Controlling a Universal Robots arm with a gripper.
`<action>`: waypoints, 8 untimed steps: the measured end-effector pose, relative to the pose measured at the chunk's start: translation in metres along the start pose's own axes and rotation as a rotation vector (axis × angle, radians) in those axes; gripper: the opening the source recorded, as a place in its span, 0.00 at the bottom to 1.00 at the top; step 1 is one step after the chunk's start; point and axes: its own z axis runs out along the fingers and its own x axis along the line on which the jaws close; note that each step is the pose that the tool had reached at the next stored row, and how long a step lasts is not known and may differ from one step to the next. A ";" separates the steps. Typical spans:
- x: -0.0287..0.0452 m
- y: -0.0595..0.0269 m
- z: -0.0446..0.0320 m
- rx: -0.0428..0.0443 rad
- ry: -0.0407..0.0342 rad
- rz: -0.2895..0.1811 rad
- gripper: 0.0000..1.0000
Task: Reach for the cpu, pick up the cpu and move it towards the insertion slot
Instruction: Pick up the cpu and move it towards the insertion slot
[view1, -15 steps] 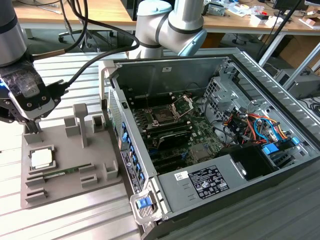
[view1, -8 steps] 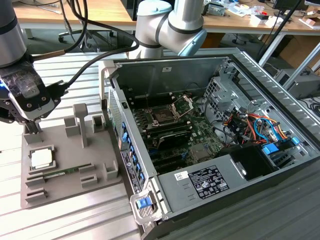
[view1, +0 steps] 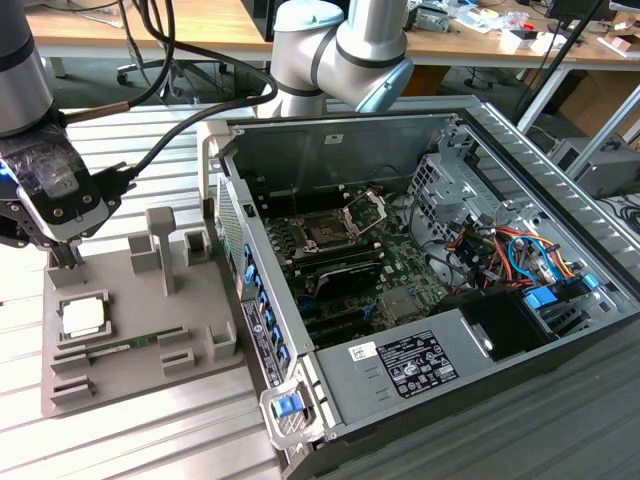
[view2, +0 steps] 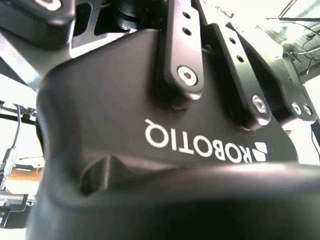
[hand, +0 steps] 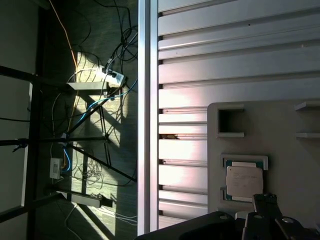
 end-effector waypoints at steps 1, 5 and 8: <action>0.0000 0.0000 0.0001 0.0000 0.0000 0.000 0.11; 0.0003 0.0000 0.0008 0.0000 -0.0001 0.000 0.11; 0.0005 0.0000 0.0012 0.0000 -0.0001 0.000 0.11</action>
